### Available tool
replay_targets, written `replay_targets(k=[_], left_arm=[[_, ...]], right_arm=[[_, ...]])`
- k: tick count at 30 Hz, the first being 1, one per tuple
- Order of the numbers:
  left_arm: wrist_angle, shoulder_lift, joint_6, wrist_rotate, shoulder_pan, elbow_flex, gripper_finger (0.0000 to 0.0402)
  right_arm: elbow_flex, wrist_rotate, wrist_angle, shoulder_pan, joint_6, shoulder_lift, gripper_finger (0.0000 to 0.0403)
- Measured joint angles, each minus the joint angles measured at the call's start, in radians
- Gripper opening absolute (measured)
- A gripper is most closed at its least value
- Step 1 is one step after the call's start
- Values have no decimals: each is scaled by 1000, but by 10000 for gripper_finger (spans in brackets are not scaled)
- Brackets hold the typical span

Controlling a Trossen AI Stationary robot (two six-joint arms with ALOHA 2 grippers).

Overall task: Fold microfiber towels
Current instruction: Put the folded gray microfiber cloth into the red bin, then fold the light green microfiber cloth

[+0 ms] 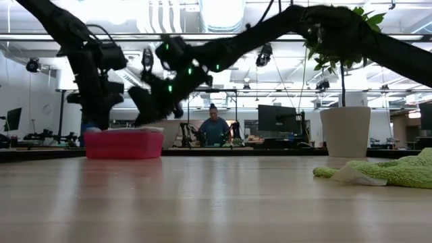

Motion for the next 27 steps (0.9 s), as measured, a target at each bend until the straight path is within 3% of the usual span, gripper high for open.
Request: replay_targets(k=[8, 15, 22, 27], left_arm=[[7, -197, -41, 26, -104, 27, 28], [78, -351, -213, 35, -355, 22, 28], [284, -350, -292, 9, -671, 16, 28], [513, -256, -288, -11, -837, 16, 28]], right_arm=[[-21, -4, -156, 85, -63, -141, 9], [-216, -8, -321, 209, -73, -321, 9], [-537, -15, -446, 338, 150, -554, 8], [-727, -118, -592, 431, 420, -710, 9]])
